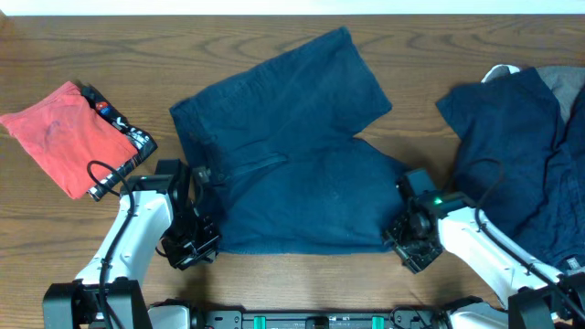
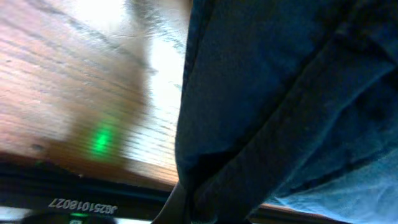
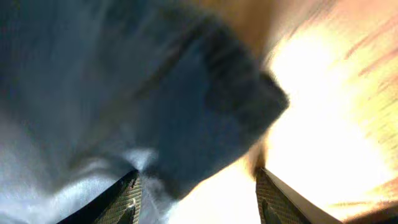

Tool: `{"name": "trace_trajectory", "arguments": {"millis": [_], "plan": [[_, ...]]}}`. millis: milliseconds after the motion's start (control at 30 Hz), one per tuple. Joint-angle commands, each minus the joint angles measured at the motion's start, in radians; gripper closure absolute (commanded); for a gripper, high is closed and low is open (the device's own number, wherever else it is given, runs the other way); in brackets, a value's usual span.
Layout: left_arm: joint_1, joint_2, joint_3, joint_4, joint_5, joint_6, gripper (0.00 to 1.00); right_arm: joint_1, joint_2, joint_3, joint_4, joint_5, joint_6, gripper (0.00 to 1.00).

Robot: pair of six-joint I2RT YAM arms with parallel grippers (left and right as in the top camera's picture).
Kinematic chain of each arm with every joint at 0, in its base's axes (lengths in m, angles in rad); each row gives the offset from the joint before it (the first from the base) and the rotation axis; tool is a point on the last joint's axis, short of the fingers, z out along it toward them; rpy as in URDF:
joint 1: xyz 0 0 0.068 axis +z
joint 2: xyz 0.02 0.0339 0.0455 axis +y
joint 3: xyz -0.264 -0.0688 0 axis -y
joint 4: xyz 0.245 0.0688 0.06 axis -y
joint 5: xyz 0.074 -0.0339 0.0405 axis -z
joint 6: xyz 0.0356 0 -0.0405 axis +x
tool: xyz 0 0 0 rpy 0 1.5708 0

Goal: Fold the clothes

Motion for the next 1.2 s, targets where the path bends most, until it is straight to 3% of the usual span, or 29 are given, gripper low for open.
{"name": "trace_trajectory", "arguments": {"millis": [0,333,500,700,800,967,1167], "plan": [[0.0,0.006,-0.001,-0.009,-0.083,0.016,0.94,-0.077,0.006,-0.005,0.016,0.137,0.035,0.43],[0.0,0.006,-0.001,-0.011,-0.081,0.016,0.94,-0.166,0.006,-0.005,0.065,0.117,-0.047,0.48],[0.0,0.006,-0.001,-0.016,-0.074,0.016,0.94,-0.149,0.006,-0.005,0.064,0.112,-0.054,0.74],[0.0,0.006,-0.001,-0.016,-0.074,0.016,0.94,-0.138,0.006,-0.005,0.063,0.112,-0.055,0.86],[0.0,0.006,-0.001,-0.016,-0.074,0.016,0.94,-0.138,0.006,-0.005,0.063,0.112,-0.066,0.99],[0.0,0.006,-0.001,-0.017,-0.063,0.016,0.94,-0.139,0.006,-0.004,0.058,0.113,-0.13,0.99],[0.0,-0.028,0.012,-0.075,0.053,0.046,0.94,-0.2,-0.035,0.064,-0.048,0.124,-0.2,0.99]]}}
